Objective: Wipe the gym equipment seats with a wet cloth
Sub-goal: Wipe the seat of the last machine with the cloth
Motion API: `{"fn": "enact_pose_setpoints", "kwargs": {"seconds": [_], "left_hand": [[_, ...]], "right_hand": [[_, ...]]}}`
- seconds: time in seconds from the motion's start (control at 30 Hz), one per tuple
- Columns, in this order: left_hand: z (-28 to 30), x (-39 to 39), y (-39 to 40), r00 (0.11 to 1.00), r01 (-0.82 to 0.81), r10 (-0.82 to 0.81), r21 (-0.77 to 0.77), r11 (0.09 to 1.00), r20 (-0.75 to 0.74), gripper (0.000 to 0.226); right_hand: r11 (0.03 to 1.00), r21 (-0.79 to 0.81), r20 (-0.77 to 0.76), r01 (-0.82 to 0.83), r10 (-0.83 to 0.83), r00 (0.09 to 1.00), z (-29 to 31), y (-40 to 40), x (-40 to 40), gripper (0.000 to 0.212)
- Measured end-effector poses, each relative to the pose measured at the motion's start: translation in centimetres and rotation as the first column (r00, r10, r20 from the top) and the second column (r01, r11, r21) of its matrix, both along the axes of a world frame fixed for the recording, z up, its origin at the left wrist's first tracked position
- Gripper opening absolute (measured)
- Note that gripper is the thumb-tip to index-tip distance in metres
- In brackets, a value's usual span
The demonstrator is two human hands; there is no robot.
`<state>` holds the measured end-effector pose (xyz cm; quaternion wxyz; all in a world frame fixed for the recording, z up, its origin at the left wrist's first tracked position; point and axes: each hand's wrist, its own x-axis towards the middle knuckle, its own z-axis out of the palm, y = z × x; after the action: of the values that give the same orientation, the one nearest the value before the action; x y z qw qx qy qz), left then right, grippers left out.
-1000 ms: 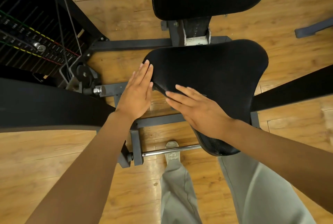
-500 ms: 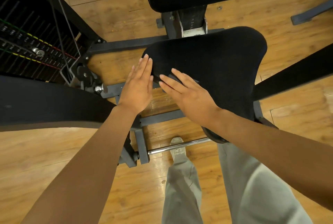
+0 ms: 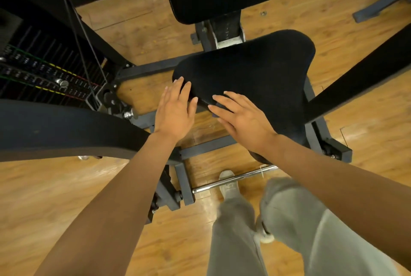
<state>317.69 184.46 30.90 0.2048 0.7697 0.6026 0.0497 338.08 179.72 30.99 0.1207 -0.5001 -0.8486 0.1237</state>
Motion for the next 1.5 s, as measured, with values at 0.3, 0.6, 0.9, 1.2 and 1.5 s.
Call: {"fn": "enact_pose_setpoints", "kwargs": {"seconds": [0.3, 0.6, 0.9, 1.2, 1.5], "left_hand": [[1.1, 0.0, -3.3, 1.0, 0.009, -0.008, 0.059, 0.998, -0.019, 0.046], [1.0, 0.5, -6.9, 0.997, 0.03, -0.022, 0.125, 0.992, -0.069, 0.049], [-0.7, -3.8, -6.0, 0.995, 0.091, -0.084, 0.187, 0.978, -0.043, 0.053], [-6.8, -5.6, -2.1, 0.996, 0.038, -0.069, 0.398, 0.917, 0.064, 0.052], [-11.7, -3.6, 1.7, 0.943, -0.017, -0.197, 0.628, 0.778, 0.269, 0.048]], "right_hand": [[0.997, 0.049, -0.081, 0.061, -0.057, 0.995, 0.7, -1.2, 0.3, 0.042], [0.984, 0.122, -0.174, 0.129, -0.107, 0.979, 1.2, -4.4, 2.0, 0.032], [0.932, 0.287, -0.166, 0.219, -0.177, 0.97, -0.4, -2.9, -2.8, 0.032], [0.804, 0.548, -0.085, 0.231, -0.221, 0.972, -4.6, -0.1, -7.8, 0.039], [0.601, 0.788, 0.126, 0.136, -0.372, 0.92, -9.4, 2.7, -8.9, 0.038]]}}
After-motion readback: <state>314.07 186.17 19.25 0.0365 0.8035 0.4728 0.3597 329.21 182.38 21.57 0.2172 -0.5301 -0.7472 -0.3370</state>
